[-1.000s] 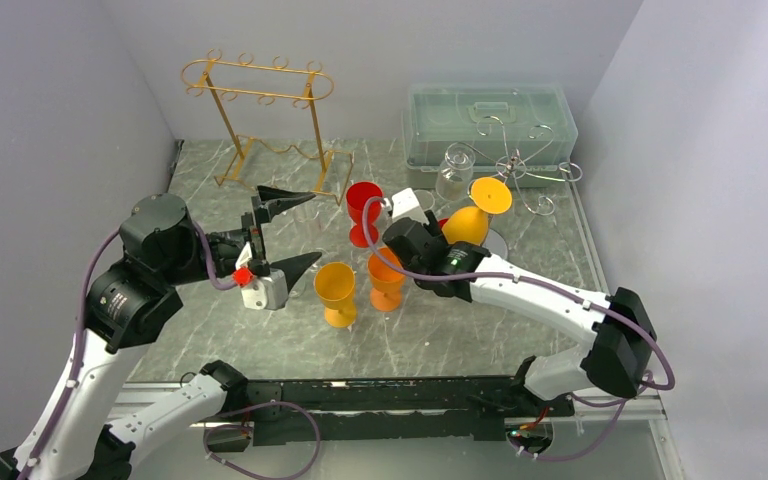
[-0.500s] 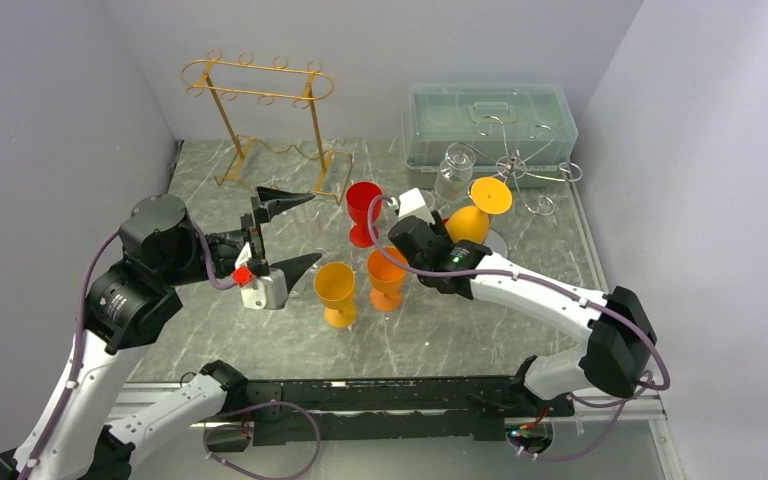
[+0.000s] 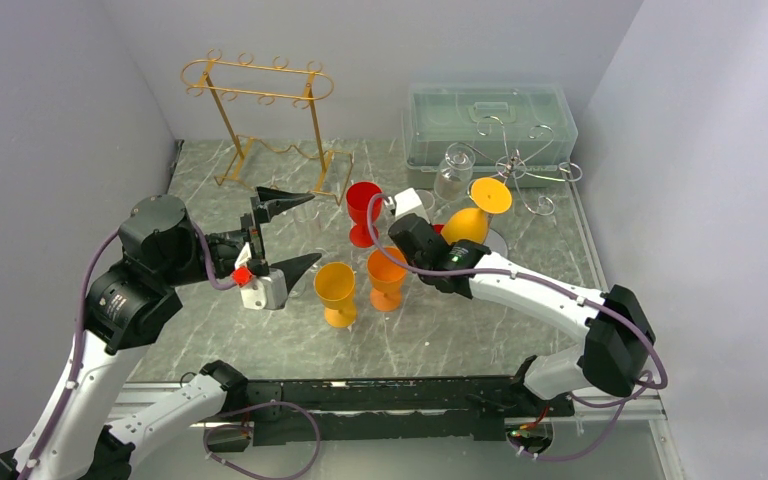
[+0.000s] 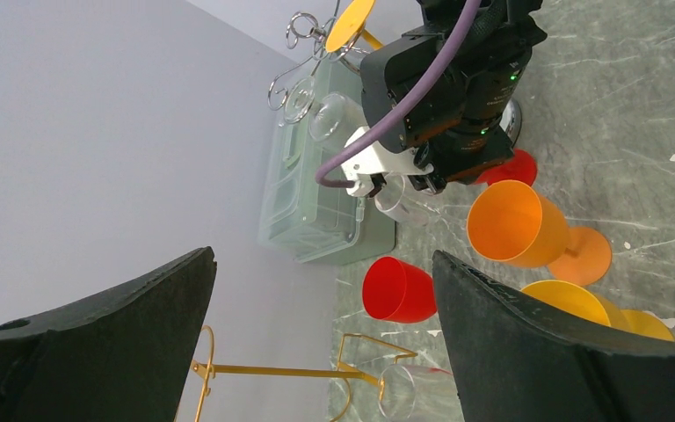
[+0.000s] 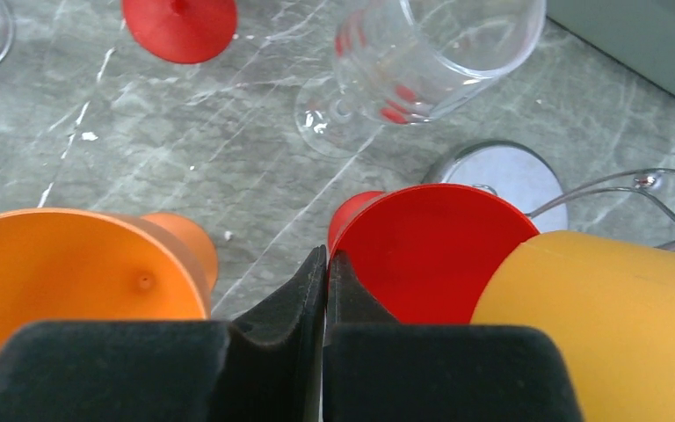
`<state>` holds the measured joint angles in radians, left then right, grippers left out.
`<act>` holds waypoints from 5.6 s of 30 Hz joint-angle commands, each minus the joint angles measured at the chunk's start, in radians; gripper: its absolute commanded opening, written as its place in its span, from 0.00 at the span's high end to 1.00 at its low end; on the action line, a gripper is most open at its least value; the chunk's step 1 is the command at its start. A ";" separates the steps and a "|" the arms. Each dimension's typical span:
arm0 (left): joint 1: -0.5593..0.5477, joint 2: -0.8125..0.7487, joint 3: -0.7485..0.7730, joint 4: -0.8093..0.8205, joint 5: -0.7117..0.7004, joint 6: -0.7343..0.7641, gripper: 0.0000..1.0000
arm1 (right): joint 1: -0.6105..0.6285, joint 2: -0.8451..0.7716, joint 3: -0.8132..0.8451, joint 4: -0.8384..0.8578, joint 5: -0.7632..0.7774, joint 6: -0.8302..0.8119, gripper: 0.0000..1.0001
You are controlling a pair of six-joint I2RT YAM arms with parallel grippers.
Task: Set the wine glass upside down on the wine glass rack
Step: Move the wine glass to the center of the board, then adjust the wine rack at the center of the board.
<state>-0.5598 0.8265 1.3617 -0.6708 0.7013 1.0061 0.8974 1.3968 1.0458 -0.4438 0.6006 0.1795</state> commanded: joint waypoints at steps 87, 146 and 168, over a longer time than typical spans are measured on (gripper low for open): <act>-0.015 0.238 0.112 0.253 0.065 -0.281 0.01 | -0.269 -0.013 0.953 -0.325 -0.049 -0.128 0.36; -0.637 1.178 0.576 0.773 -0.456 0.380 0.65 | -0.954 0.076 0.617 -0.084 -0.579 -0.015 0.56; -0.626 1.064 0.485 0.673 -0.609 0.319 0.79 | -0.983 -0.078 0.466 -0.121 -0.350 -0.011 0.62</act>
<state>-1.1923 1.9728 1.8645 0.0010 0.1291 1.3594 -0.0750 1.3781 1.5356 -0.5224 0.1604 0.1947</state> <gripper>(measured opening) 0.223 0.457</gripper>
